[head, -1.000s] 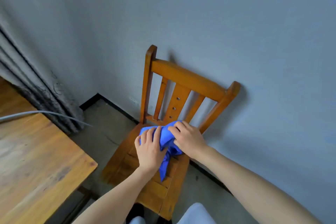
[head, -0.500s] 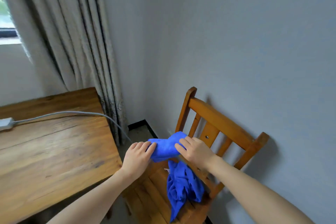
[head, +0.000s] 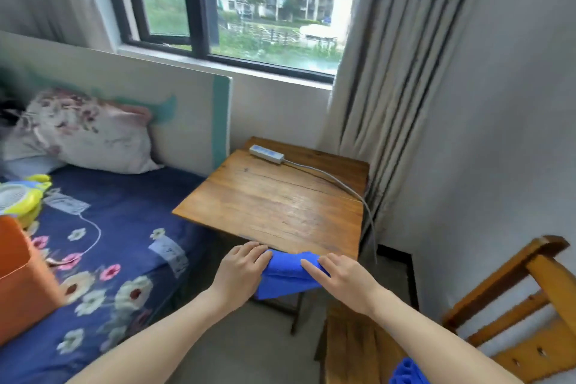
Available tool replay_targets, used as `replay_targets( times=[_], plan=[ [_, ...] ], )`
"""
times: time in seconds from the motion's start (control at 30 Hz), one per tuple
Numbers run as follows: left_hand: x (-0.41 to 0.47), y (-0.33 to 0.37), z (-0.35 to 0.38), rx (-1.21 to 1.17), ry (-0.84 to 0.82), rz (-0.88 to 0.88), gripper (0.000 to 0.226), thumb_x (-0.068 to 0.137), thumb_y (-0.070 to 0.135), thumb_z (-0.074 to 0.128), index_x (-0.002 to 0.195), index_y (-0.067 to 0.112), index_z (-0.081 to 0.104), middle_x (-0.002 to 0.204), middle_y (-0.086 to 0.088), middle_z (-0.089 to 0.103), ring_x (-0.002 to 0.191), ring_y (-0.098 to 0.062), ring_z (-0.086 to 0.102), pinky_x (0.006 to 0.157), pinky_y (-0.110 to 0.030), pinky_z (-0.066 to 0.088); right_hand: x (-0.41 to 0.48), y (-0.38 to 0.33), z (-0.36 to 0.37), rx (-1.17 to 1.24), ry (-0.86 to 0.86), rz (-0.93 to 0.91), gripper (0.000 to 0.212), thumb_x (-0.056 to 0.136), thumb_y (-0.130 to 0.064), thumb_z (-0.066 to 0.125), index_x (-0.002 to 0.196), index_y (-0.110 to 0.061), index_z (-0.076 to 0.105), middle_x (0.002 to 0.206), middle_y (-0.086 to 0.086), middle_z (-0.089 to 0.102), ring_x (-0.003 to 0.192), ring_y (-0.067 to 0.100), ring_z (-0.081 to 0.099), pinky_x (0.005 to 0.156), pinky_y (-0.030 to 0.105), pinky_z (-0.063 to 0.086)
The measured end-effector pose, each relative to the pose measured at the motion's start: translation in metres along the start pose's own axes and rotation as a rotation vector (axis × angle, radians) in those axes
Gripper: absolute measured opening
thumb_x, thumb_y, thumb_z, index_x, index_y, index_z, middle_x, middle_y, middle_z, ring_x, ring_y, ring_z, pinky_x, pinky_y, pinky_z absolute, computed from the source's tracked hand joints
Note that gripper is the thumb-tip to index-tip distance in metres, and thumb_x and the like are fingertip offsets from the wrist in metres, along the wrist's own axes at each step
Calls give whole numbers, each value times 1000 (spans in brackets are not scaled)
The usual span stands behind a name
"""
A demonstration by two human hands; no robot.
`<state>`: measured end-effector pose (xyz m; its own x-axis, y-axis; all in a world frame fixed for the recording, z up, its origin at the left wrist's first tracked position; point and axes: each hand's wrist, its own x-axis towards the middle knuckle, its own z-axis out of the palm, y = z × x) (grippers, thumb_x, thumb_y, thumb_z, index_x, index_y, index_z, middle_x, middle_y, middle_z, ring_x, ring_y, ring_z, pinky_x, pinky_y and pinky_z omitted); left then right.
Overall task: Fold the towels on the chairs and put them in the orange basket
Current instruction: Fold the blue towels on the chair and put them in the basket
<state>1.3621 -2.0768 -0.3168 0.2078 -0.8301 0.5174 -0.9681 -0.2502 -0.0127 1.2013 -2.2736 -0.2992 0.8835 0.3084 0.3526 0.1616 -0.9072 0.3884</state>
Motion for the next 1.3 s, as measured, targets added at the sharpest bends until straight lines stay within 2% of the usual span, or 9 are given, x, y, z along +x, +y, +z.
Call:
replay_targets(
  times=[0.13,0.27,0.33,0.53,0.7,0.8,0.97,1.2,1.3],
  plan=[
    [-64,-46,-47,63,-16,-178,34,64,6,47,84,9,74,87,-5,74,79,-21,71,67,-26,56,78,-48,2,106,-8,-97,81,51,-13,85,121,-14,44,76,1,62,59,13,56,44,20,47],
    [-135,-94,-91,104,16,-350,37,54,0,58,89,9,67,85,-7,73,72,-22,70,66,-27,52,161,-106,0,87,44,-228,83,46,-18,86,118,-14,45,77,-2,62,59,12,57,47,20,45],
    [-169,-117,-112,119,-7,-423,39,57,10,44,91,11,63,85,-6,72,69,-21,69,65,-26,48,199,-135,2,97,63,-283,83,44,-18,85,117,-14,45,76,-2,62,59,13,57,48,20,45],
    [-286,-189,-191,200,-56,-634,37,58,18,34,94,22,46,77,4,70,66,-15,68,48,-20,50,322,-256,7,184,138,-434,78,51,-21,83,118,-16,44,77,-3,61,61,14,58,47,22,45],
    [-363,-225,-228,190,-136,-870,58,36,13,73,87,28,52,78,15,68,65,-6,67,41,-13,45,400,-332,-1,222,166,-557,91,34,-25,85,115,-17,45,73,-6,61,57,11,58,44,20,42],
    [-401,-231,-237,214,-109,-1032,48,39,13,68,83,27,54,76,14,67,63,-9,66,37,-16,46,433,-368,4,256,163,-647,91,34,-19,83,117,-15,44,76,-4,61,59,14,58,45,21,44],
    [-444,-238,-240,112,-140,-1257,34,72,10,49,104,11,61,101,-1,66,93,-26,63,64,-38,54,468,-414,16,318,207,-782,83,41,-12,80,116,-13,44,74,-2,59,60,16,59,45,22,46],
    [-438,-286,-255,190,-142,-1387,37,86,11,46,122,15,51,122,2,57,114,-20,51,82,-32,44,526,-432,34,406,354,-798,56,63,-20,64,115,-12,45,71,-1,59,56,17,58,45,21,43],
    [-429,-336,-257,245,-136,-1397,40,87,13,45,127,17,48,129,4,53,119,-19,48,88,-31,42,576,-429,53,410,373,-774,78,47,-19,84,114,-13,46,72,-1,59,57,16,57,45,20,42]
  ],
)
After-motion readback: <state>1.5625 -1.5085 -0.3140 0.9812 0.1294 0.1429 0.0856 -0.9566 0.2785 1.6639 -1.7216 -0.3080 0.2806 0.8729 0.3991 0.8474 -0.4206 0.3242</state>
